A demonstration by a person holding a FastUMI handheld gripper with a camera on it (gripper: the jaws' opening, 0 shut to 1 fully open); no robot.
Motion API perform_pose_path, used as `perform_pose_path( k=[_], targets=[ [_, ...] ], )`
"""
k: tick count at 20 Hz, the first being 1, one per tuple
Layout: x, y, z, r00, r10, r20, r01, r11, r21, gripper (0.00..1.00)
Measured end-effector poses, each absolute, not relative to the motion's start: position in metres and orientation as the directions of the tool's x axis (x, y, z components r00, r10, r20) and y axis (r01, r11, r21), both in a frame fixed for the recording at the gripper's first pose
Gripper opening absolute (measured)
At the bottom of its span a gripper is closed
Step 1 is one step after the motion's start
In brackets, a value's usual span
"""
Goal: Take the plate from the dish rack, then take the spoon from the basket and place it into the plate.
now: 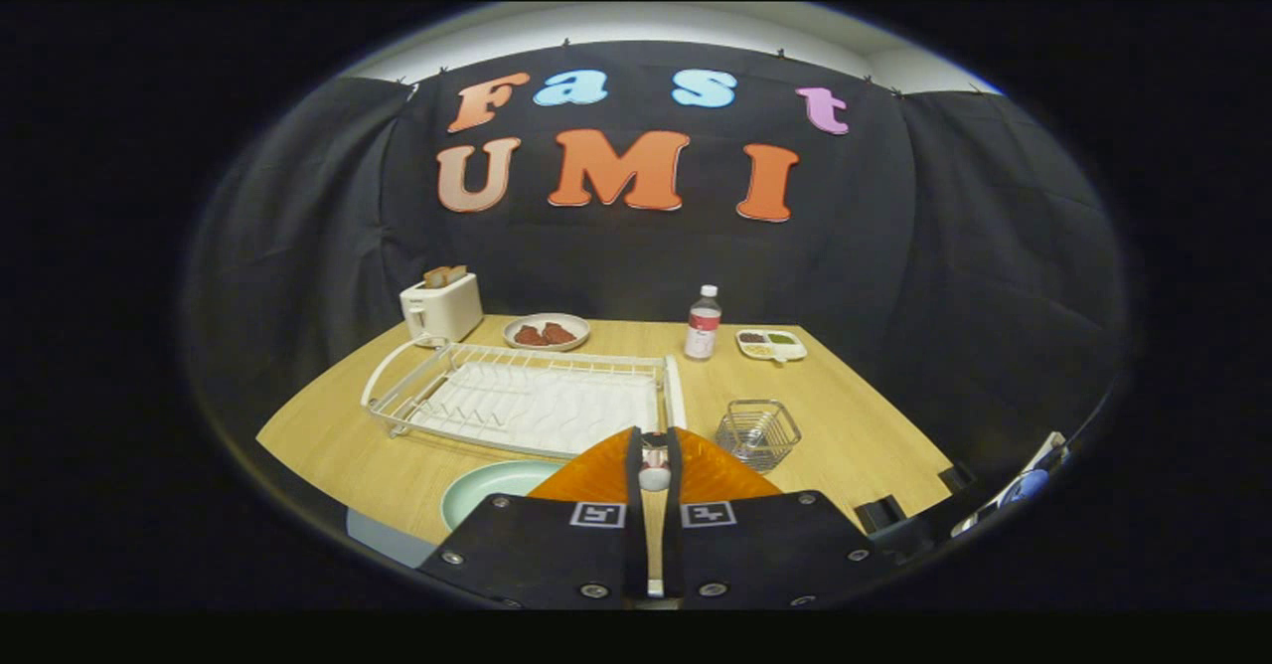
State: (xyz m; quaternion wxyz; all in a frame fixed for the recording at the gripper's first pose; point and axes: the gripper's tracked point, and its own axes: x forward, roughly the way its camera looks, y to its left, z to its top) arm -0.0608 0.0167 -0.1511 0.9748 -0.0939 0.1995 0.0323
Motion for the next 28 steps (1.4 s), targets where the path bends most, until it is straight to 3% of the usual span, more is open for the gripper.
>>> perform_pose_path(
  k=[15,25,28],
  targets=[
    [-0.083,0.087,-0.208,0.846,0.187,-0.499,-0.288,0.948,-0.133,0.06],
    [-0.078,0.091,-0.248,0.805,0.193,-0.561,-0.298,0.949,-0.100,0.06],
    [-0.080,0.086,-0.253,0.798,0.186,-0.574,-0.284,0.955,-0.086,0.12]
  ],
)
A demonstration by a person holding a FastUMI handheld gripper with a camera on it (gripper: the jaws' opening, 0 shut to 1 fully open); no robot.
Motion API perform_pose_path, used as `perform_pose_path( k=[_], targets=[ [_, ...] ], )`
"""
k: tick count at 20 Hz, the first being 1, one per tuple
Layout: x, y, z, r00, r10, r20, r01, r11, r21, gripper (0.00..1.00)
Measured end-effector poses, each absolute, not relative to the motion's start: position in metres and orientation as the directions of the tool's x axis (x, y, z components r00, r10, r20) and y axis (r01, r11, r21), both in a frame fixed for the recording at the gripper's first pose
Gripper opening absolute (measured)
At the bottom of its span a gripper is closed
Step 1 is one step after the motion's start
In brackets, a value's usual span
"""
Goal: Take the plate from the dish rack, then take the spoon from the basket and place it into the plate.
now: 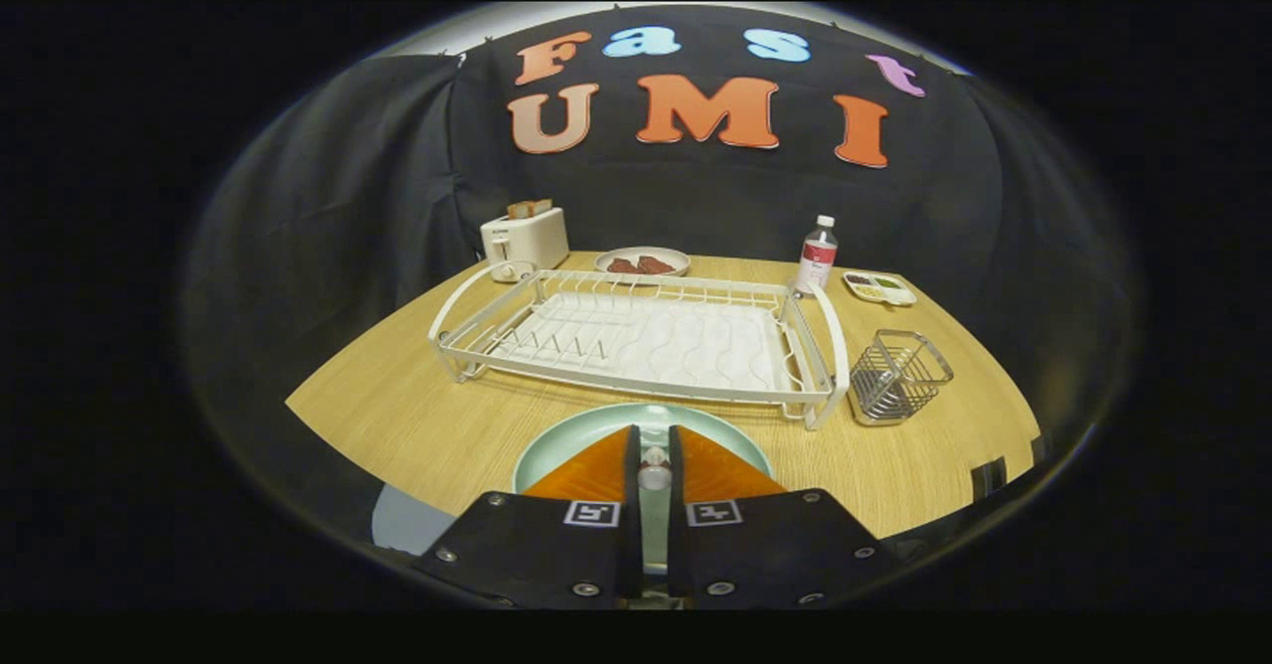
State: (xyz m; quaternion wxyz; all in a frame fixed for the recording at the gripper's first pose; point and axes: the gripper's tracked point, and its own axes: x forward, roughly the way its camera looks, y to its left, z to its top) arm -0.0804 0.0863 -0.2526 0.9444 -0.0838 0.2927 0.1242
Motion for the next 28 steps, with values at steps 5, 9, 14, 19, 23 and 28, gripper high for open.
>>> perform_pose_path(
  k=[5,9,14,19,23,28],
  targets=[
    [-0.083,0.075,-0.264,0.776,0.151,-0.613,-0.265,0.959,-0.100,0.21],
    [-0.077,0.070,-0.256,0.776,0.145,-0.614,-0.247,0.965,-0.084,0.45],
    [-0.062,0.048,-0.228,0.810,0.101,-0.578,-0.195,0.975,-0.103,0.84],
    [-0.045,0.025,-0.176,0.865,0.062,-0.498,-0.131,0.986,-0.104,0.98],
    [-0.038,0.010,-0.130,0.901,0.049,-0.431,-0.107,0.988,-0.112,0.98],
    [-0.032,-0.004,-0.072,0.941,0.033,-0.336,-0.075,0.991,-0.114,0.98]
  ],
)
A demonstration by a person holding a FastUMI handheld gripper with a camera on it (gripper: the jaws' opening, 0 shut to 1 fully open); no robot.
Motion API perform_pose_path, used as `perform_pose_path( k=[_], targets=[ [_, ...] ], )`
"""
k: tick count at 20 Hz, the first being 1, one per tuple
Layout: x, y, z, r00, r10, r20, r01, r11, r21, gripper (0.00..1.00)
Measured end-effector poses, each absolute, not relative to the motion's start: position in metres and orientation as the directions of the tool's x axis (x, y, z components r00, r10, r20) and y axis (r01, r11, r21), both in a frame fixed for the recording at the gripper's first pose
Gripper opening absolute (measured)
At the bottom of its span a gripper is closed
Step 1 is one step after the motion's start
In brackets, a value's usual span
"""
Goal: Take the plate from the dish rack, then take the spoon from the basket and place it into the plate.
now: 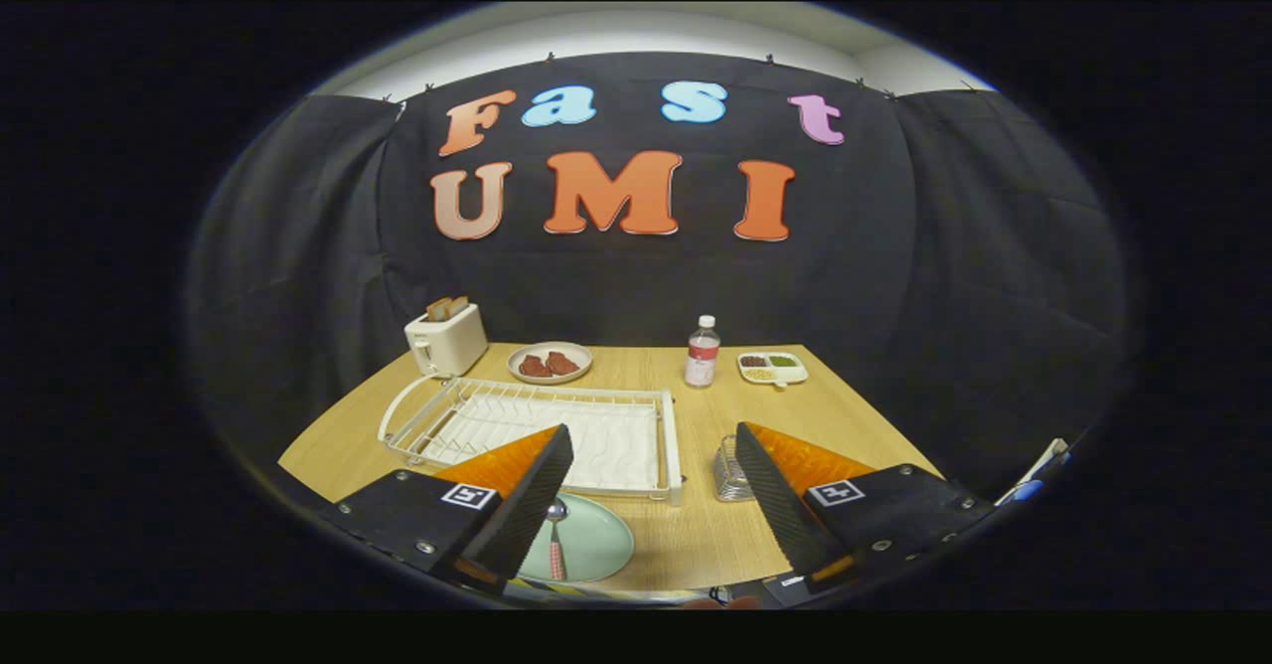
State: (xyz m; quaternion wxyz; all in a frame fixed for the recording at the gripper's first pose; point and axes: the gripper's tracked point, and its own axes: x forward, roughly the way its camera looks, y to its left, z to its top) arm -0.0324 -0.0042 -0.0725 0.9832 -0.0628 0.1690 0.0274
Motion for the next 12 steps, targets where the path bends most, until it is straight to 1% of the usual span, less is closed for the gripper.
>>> perform_pose_path(
  k=[5,12],
  targets=[
    [-0.032,-0.019,-0.038,0.964,0.001,-0.267,-0.026,0.996,-0.091,0.98],
    [-0.041,-0.038,-0.034,0.966,-0.053,-0.253,0.039,0.998,-0.057,0.98]
  ],
)
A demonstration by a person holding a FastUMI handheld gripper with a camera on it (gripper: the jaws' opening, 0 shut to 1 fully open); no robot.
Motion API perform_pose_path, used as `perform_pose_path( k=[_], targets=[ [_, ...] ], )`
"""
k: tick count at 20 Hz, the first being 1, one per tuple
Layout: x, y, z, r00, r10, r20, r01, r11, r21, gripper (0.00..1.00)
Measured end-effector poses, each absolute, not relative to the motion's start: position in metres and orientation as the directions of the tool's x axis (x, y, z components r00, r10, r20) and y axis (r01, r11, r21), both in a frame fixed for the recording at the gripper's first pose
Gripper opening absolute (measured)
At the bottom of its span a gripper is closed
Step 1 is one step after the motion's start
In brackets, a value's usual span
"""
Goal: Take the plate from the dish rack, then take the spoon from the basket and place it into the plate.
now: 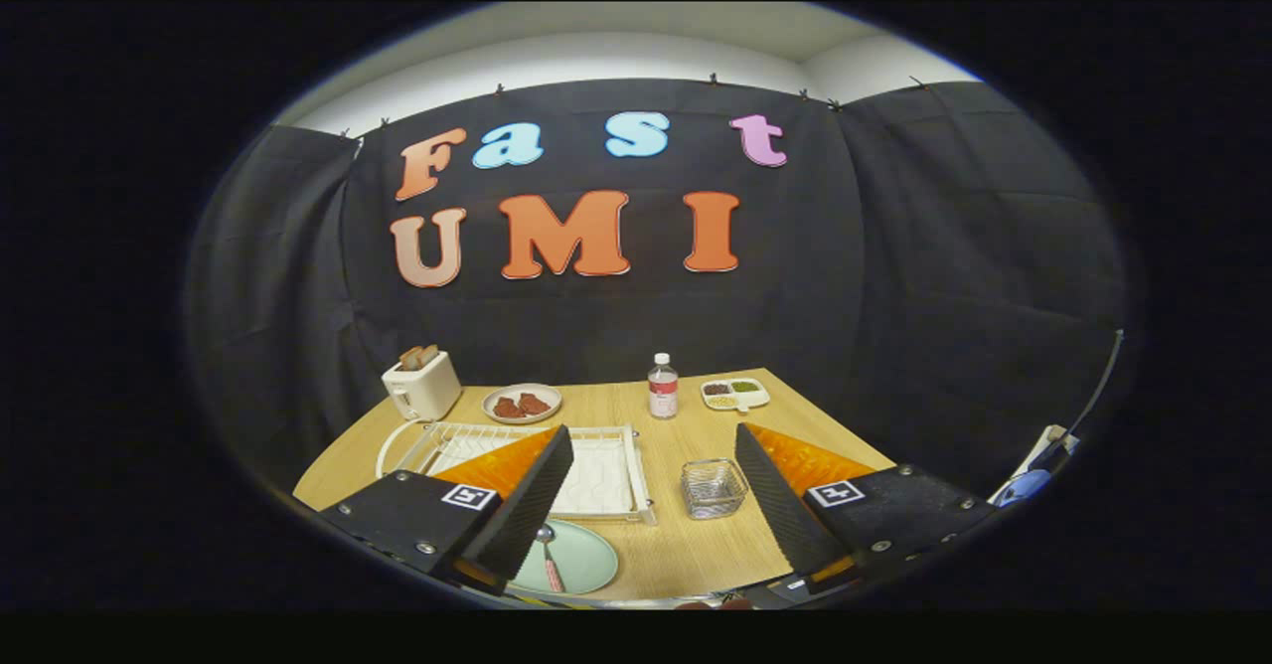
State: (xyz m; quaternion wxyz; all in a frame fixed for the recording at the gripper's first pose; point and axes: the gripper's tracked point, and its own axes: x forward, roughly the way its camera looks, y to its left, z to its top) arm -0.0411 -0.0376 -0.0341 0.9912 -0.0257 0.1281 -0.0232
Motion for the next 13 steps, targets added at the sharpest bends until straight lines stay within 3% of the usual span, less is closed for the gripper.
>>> perform_pose_path(
  k=[13],
  targets=[
    [-0.0436,-0.0357,-0.0382,0.966,-0.051,-0.254,0.045,0.999,-0.028,0.98]
  ],
)
